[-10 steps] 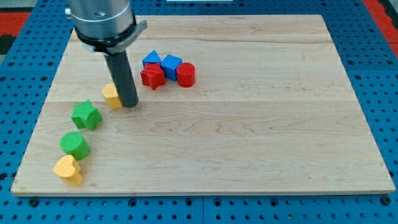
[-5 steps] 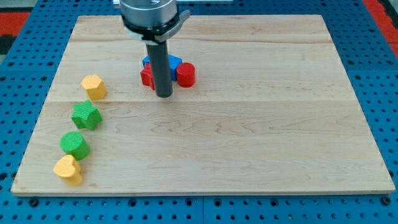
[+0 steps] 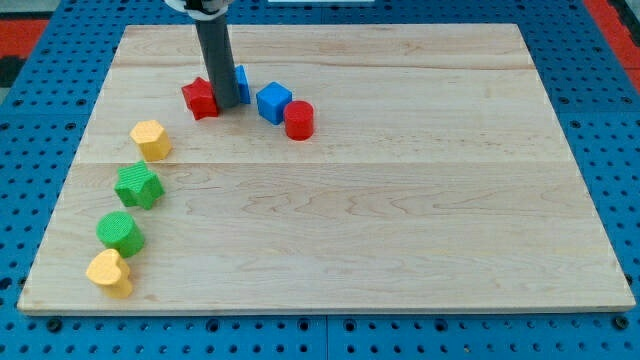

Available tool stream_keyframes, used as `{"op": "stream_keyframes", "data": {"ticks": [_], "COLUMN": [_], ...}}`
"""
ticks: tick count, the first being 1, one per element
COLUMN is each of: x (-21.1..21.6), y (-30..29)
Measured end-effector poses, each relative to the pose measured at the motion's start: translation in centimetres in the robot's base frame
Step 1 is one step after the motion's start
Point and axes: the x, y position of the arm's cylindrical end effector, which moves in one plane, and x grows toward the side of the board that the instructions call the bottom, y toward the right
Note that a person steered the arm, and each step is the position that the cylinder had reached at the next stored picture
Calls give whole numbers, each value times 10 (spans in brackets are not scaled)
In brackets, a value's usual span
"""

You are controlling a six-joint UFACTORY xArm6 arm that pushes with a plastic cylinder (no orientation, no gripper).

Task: Push the red star to the top of the yellow hexagon

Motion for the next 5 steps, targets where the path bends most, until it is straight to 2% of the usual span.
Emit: {"op": "stream_keyframes", "data": {"ticks": [3,5], "x": [-7,1], "y": [-42,-38]}}
